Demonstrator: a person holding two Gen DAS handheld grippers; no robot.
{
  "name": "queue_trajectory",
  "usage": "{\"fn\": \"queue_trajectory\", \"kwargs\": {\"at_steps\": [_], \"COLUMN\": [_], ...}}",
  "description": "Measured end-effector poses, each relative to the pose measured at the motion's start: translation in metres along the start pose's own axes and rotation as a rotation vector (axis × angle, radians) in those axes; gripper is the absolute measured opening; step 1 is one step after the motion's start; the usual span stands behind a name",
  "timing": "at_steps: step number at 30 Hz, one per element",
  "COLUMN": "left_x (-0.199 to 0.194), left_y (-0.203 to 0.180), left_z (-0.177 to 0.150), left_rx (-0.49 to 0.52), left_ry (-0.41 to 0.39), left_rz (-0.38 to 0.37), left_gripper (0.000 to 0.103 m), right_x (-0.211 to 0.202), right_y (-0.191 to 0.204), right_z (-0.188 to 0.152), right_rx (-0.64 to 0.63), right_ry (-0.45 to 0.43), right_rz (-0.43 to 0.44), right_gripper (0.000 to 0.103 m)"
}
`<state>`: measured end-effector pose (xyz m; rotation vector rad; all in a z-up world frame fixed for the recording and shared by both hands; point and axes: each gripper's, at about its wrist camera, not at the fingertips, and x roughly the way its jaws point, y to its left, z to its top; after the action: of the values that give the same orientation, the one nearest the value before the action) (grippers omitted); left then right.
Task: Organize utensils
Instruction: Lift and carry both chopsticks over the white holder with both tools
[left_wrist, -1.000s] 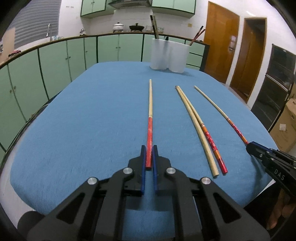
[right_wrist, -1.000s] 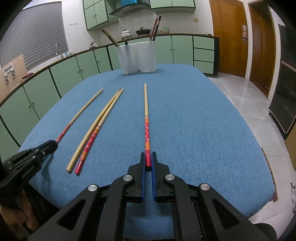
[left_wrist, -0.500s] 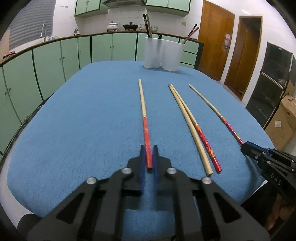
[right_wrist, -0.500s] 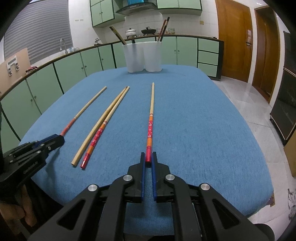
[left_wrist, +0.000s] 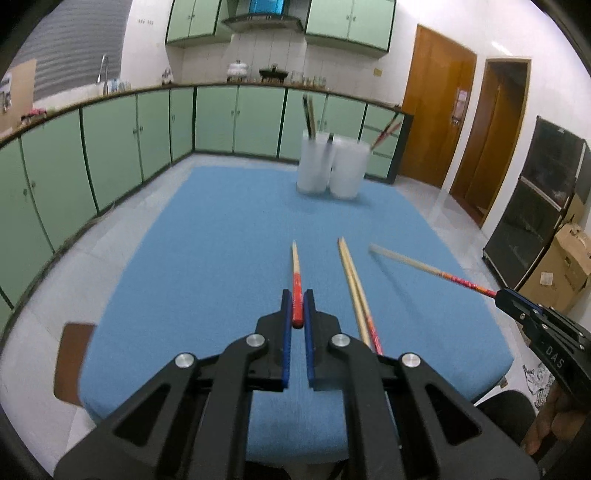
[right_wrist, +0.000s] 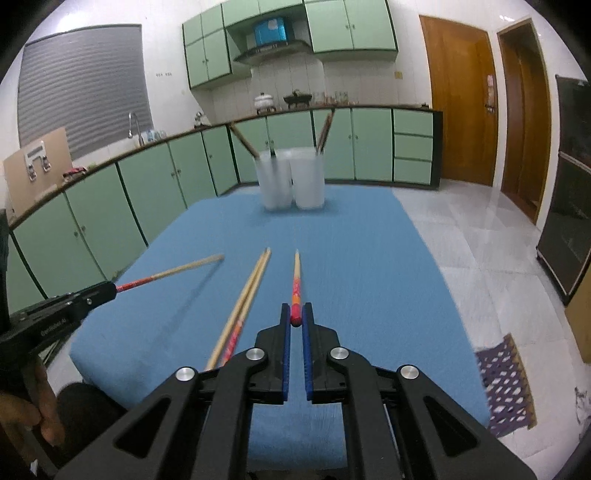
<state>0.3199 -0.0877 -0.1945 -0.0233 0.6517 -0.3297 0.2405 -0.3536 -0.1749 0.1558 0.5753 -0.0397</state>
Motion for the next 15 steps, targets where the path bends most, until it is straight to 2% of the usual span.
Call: {"fn": "queue_trajectory", "kwargs": {"at_steps": [7,15], "left_x": [-0.026,-0.035], "left_y": [-0.009,-0.019], "left_z": [0.034,0.057], "left_rx": [0.042,0.081], "left_ry": [-0.056,-0.089], "left_rz": [-0.001,-0.021], "left_gripper": [0.005,0.005], "right_x": [-0.014,-0.003], "right_y": [0.007,0.013], "right_z": [0.047,0.084], "right_rx": [-0.068,-0.138], "right_ry": [-0.027,-0.011], "right_rz": [0.021,0.034], "right_gripper": [0.006,0.006]}}
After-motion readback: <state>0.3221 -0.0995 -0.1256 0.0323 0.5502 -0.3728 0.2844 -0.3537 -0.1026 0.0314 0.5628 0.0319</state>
